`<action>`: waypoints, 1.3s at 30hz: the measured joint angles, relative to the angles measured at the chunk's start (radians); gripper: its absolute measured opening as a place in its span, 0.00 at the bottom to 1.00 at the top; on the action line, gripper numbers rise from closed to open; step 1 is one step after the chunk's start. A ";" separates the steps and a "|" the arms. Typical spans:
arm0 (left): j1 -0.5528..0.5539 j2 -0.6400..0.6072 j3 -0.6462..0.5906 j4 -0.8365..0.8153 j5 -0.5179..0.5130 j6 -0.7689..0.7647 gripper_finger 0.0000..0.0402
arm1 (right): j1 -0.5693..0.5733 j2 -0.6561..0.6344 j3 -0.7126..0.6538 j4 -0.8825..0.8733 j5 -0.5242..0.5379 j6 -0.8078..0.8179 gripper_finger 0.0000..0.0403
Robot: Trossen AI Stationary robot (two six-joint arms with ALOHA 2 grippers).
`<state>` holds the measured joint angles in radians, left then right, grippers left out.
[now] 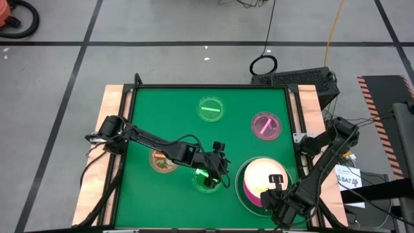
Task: Stack plastic plates
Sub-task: Stack the white plate on top of the dark pink plate, then stack the orange plate on top of the white plate
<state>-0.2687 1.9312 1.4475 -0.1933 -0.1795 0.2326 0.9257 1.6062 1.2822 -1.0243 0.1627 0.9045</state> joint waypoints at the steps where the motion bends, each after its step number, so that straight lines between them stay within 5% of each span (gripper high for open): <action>1: 0.000 0.000 0.000 0.000 0.000 0.000 0.48 | 0.000 0.000 -0.005 0.007 0.000 0.000 0.00; 29: 0.002 0.000 0.000 -0.015 0.000 -0.002 0.48 | -0.002 -0.026 -0.064 0.100 -0.029 0.015 0.18; 39: 0.002 0.000 0.000 -0.056 0.001 -0.027 0.48 | -0.002 -0.064 -0.063 0.098 0.167 -0.079 0.19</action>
<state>-0.2668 1.9312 1.4475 -0.2492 -0.1783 0.2052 0.9234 1.5425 1.2190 -0.9264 0.3300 0.8256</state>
